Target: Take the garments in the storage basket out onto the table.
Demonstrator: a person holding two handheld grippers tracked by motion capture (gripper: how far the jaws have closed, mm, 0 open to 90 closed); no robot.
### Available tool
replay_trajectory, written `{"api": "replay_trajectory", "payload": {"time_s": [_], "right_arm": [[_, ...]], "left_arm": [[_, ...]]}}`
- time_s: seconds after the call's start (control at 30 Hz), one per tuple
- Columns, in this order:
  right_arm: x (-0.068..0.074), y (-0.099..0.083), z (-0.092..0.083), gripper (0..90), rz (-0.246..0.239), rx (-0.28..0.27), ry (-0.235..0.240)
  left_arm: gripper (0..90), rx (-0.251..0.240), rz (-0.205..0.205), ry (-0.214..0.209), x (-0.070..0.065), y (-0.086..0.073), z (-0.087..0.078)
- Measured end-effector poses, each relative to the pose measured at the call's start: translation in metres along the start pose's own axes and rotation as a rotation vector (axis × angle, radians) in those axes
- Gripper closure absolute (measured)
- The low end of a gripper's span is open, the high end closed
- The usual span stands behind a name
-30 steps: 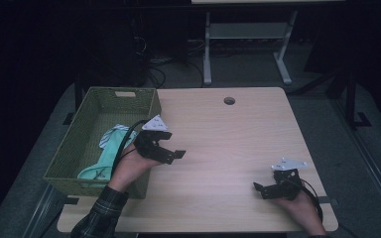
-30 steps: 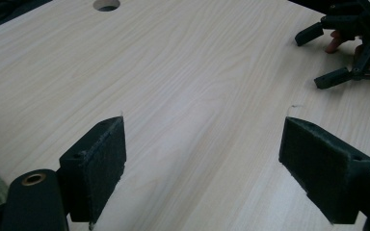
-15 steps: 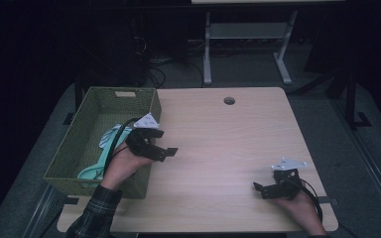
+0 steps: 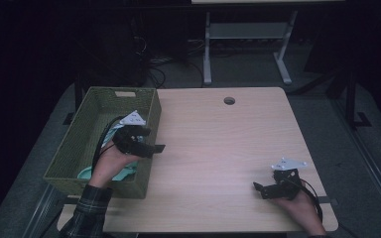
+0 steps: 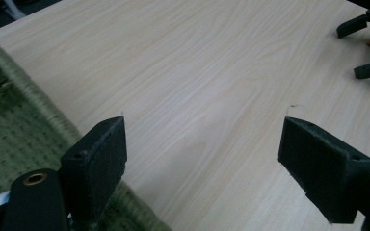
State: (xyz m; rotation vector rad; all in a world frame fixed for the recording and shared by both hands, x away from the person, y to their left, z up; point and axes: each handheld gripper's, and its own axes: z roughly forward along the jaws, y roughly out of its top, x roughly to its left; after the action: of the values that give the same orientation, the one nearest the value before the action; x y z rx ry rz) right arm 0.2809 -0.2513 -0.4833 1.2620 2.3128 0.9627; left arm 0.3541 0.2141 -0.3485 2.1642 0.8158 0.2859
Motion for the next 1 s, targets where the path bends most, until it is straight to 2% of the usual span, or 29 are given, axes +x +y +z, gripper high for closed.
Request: {"api": "replay_trajectory", "payload": {"time_s": [0.1, 0.3, 0.6, 1.0], "right_arm": [[0.0, 0.0, 0.0, 0.0, 0.001, 0.0, 0.0], [0.0, 0.0, 0.0, 0.0, 0.001, 0.0, 0.0], [0.0, 0.0, 0.0, 0.0, 0.002, 0.001, 0.0], [0.0, 0.0, 0.0, 0.0, 0.002, 0.001, 0.0]], "left_arm": [[16.8, 0.009, 0.003, 0.01, 0.005, -0.003, -0.005], [18.4, 0.011, -0.015, 0.029, 0.013, -0.008, -0.013], [20.2, 0.011, -0.061, 0.074, 0.029, -0.017, -0.026], [22.0, 0.032, -0.086, 0.155, 0.043, -0.028, -0.036]]}}
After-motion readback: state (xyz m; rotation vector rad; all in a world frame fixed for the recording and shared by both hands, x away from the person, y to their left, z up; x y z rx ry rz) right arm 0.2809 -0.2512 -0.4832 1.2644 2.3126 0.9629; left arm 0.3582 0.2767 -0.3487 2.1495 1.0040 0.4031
